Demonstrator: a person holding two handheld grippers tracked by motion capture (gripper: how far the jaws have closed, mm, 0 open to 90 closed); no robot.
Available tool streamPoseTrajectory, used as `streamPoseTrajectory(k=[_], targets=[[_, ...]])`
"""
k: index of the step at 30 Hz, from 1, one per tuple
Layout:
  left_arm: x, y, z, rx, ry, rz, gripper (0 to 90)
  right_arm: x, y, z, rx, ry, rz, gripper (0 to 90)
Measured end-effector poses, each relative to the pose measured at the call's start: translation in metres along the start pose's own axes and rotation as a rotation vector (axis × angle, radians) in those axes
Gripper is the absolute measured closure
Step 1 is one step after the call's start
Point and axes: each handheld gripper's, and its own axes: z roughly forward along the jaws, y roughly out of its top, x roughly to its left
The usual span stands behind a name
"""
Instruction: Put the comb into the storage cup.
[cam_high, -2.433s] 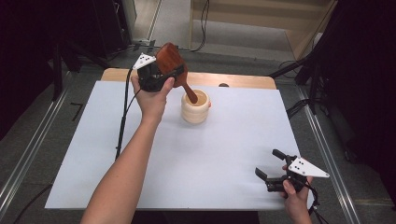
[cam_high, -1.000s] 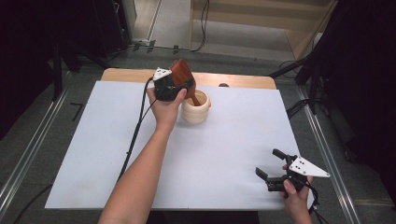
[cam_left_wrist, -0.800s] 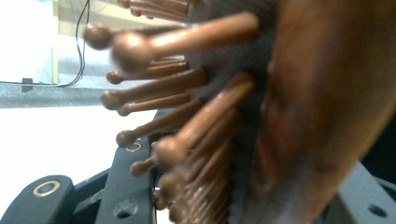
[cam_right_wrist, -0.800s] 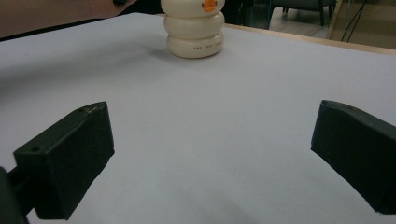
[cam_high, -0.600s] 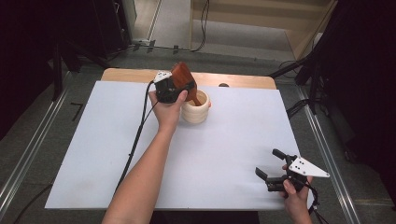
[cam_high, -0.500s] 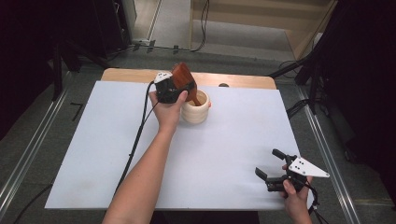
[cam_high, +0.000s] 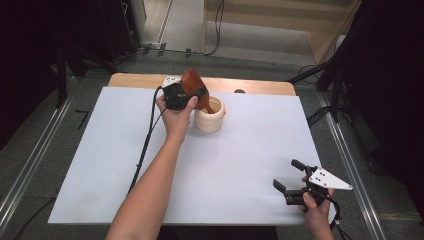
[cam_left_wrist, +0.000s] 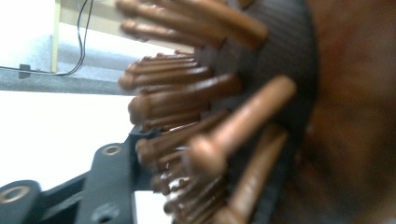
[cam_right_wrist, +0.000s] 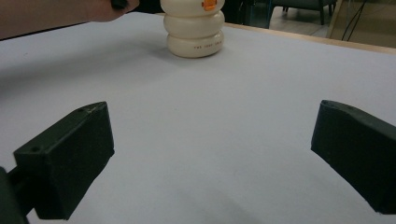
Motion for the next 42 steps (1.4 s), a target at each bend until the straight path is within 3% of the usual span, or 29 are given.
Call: streamPoseTrajectory(k=[5, 9, 22, 26, 32, 40, 42], targets=[[0.001, -0.003, 0.001, 0.032, -0.005, 0.03, 14.2, 0.0, 0.0, 0.0, 0.0, 0.001, -0.002, 0.0], [0.001, -0.003, 0.001, 0.042, 0.004, 0.046, 9.2, 0.0, 0.0, 0.0, 0.0, 0.001, 0.0, 0.0], [0.003, -0.007, -0.006, 0.081, 0.016, 0.055, 8.6, -0.001, 0.0, 0.0, -0.002, 0.004, -0.003, 0.0], [0.001, -0.008, -0.01, 0.08, 0.031, 0.077, 3.4, -0.001, 0.0, 0.0, -0.002, 0.004, -0.002, 0.0], [0.003, -0.012, -0.017, 0.078, 0.032, 0.077, 2.2, -0.001, 0.0, 0.0, -0.002, 0.004, 0.001, 0.0], [0.004, -0.016, -0.028, 0.077, 0.036, 0.11, 0.0, -0.001, 0.0, 0.0, 0.001, 0.0, -0.003, 0.0], [0.002, -0.018, -0.032, 0.079, 0.044, 0.134, 0.0, -0.001, 0.0, 0.0, 0.001, 0.0, -0.002, 0.0]])
